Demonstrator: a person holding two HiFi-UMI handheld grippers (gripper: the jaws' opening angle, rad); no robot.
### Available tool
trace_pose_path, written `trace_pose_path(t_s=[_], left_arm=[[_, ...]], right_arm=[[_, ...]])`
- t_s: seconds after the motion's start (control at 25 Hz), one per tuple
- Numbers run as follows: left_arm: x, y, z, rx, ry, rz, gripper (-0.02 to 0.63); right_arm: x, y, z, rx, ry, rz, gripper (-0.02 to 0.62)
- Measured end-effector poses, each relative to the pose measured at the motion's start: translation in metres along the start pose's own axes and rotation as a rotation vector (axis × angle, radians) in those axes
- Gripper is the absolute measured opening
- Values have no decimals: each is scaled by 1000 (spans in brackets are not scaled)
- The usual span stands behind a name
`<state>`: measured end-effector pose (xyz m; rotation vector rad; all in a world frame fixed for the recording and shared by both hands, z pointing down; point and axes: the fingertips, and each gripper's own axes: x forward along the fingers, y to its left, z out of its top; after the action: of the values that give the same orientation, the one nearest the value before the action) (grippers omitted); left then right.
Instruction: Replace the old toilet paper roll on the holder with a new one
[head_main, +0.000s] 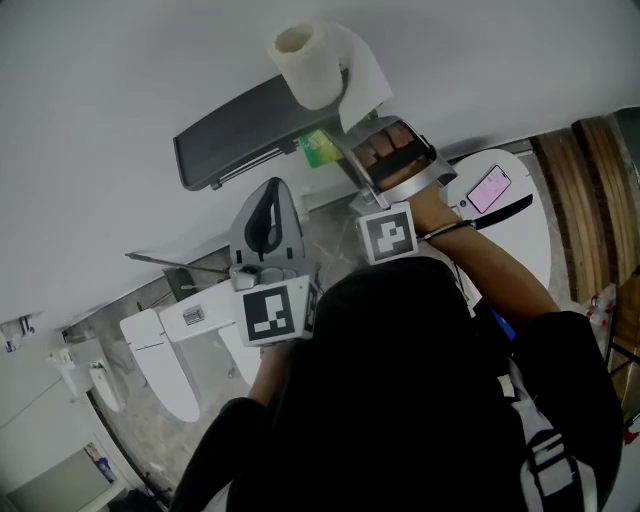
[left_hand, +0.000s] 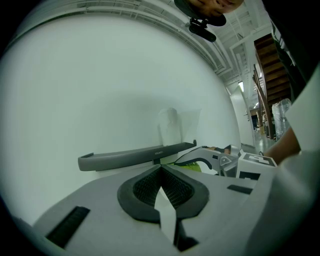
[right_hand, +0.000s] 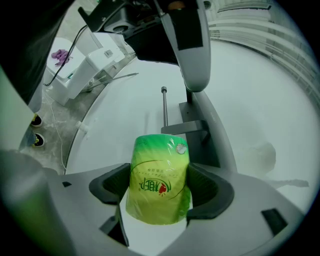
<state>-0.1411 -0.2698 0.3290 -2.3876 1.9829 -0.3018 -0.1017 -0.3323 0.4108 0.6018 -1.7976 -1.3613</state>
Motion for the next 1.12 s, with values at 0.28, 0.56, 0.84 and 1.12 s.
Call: trace_pose_path(t_s=[0.28,0.56,0.84,1.12], left_arm=[[2,-2,3,13,-8,1,14],[2,0,2,-5,7,30,14],[0,-3,2,-11,-12,22,14],[-2,-4,-1,-24,-16,25,14]], right_arm=[[1,0,10,-11,-26,-1,368],[2,1,12,-7,-30,12,368],[1,2,15,22,-37,67,368],[-19,-6,17,165,-192,159,368]])
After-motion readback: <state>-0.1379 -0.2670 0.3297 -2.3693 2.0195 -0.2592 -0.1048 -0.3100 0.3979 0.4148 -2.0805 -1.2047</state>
